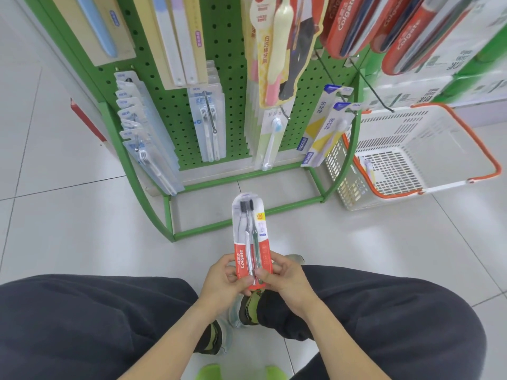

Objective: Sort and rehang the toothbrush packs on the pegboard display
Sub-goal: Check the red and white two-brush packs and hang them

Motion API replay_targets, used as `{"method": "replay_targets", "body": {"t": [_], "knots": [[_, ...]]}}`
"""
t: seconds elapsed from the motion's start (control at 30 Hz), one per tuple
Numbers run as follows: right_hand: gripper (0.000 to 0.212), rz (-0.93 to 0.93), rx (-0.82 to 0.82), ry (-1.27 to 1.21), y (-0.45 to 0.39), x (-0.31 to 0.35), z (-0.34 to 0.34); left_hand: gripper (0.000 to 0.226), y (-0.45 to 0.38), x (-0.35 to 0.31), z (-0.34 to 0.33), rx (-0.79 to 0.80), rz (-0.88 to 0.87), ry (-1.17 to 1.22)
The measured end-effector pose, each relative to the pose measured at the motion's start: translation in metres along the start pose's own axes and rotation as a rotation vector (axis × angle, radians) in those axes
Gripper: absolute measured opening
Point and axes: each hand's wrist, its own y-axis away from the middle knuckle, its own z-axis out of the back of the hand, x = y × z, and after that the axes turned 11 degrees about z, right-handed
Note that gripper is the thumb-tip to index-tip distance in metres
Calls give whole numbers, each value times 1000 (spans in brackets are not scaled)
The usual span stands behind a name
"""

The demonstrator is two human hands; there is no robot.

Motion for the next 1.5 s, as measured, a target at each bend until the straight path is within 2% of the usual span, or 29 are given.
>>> {"method": "replay_targets", "body": {"t": [0.1,0.17,0.27,0.33,0.4,0.47,0.57,0.67,0.8,0.9,0.97,1.07,1.13,1.2,1.33,1.5], "knots": [[51,-3,92,36,0,1,2,58,3,-1,-2,-59,0,-114],[50,15,53,75,2,-1,-1,67,5,-2,-4,-129,-55,-305],[49,60,15,172,3,-8,-6,78,10,-3,-6,-127,-137,-316],[50,91,42,248,4,-8,-9,72,11,-2,-9,-22,-148,-251],[52,103,82,303,4,-6,-9,55,13,-3,-12,53,-124,-123],[54,92,112,311,3,-3,-9,36,12,-4,-12,35,-140,-10],[53,71,114,230,3,-4,-7,27,8,-4,-5,-2,-133,25],[47,82,-22,230,3,-6,-7,26,6,-5,-2,28,-69,50],[58,70,-216,255,2,-3,-8,27,7,-5,-3,14,-21,-59],[62,73,-343,301,0,-3,-5,26,6,-3,-4,96,-19,-93],[58,80,-370,292,-1,-3,-3,34,5,-3,-3,150,-23,-122],[40,99,-364,257,-2,-5,-1,39,5,-3,-2,191,-24,-149],[32,110,-365,240,-2,-6,-2,34,6,-2,-3,173,-11,-138],[28,115,-322,236,-2,-7,-2,21,7,-3,-5,102,9,-123],[31,105,-176,241,0,-8,-5,26,3,-3,-3,-59,18,-89],[19,49,-185,228,0,-6,-11,20,0,-3,3,-14,-37,-88]]}}
